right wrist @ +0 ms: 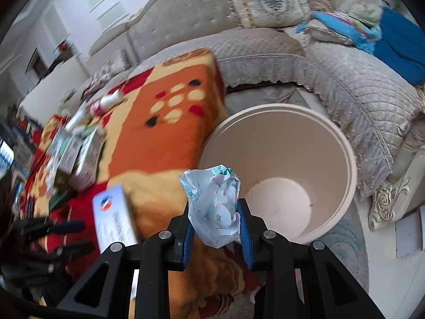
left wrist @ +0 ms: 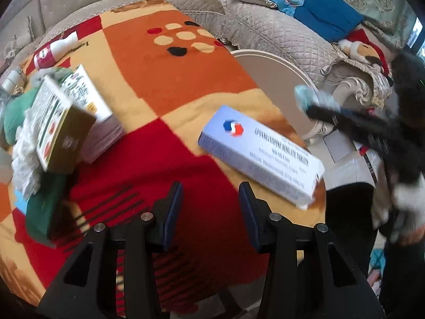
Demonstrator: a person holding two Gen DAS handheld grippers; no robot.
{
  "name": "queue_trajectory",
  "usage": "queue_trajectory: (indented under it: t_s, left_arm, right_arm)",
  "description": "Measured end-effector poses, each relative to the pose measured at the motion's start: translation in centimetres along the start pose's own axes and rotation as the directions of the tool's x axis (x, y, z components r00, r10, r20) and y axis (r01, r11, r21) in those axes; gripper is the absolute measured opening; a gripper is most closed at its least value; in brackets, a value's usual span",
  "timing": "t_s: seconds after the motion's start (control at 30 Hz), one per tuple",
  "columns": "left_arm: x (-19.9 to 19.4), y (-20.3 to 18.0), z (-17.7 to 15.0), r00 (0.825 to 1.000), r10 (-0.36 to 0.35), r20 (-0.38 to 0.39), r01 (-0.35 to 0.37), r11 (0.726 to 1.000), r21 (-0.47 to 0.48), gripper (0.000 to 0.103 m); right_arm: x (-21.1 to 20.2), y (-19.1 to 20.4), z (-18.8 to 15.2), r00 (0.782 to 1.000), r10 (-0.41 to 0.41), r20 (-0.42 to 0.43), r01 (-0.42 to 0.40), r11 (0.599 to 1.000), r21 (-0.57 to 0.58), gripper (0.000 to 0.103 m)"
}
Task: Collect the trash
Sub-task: 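Open the right gripper over the beige bin while the left drops the box in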
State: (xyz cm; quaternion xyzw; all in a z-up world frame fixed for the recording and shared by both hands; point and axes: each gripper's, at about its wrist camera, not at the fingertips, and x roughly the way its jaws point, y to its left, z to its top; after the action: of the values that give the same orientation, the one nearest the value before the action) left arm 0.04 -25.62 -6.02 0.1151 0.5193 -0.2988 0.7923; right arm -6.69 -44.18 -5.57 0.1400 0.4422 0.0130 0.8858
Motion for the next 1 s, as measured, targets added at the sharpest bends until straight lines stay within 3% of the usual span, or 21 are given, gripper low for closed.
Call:
queue_trajectory:
  t_s: [0.2,0.33,0.47,0.57,0.7,0.87,1.0]
  left_arm:
    - [0.9,0.5,3.1,0.998,0.008,0.059,-0.006,0.999,-0.037,0.042]
    - [-0.1,1.8,3.9,0.997,-0.020,0.076,0.027,0.996,-0.086,0.042]
    - [-2.0,2.8,3.4,0.994,-0.044,0.096,0.055,0.991,-0.121,0.043]
    - [-2.7,3.2,2.9,0.992,-0.072,0.101,0.086,0.987,-0.138,0.051]
    - [-3.0,2.8,2.3,0.989,-0.112,0.096,0.126,0.980,-0.155,0.052]
    - [-2.4,0.3,2.2,0.988,-0.113,0.103,0.124,0.987,-0.107,0.058]
    - [-0.9,-1.7,1.9,0.994,-0.058,0.090,0.064,0.996,-0.064,0.058]
  right_arm:
    - [-1.0,1.2,-1.6,1.000,-0.005,-0.007,0.005,0.999,-0.038,0.028]
    - [-0.8,1.8,-2.5,1.000,0.001,-0.030,-0.003,0.999,-0.051,0.028]
    - [-0.4,2.8,-3.5,0.994,0.071,-0.080,-0.075,0.996,-0.051,0.028]
    - [-0.4,4.7,-4.6,0.984,0.142,-0.111,-0.150,0.986,-0.072,0.028]
    - [-1.2,6.3,-5.5,0.975,0.191,-0.115,-0.204,0.973,-0.105,0.028]
    - [-2.5,3.9,-4.5,0.992,0.111,-0.056,-0.115,0.991,-0.075,0.028]
    - [-3.4,1.2,-3.2,0.998,0.064,-0.009,-0.064,0.998,-0.018,0.028]
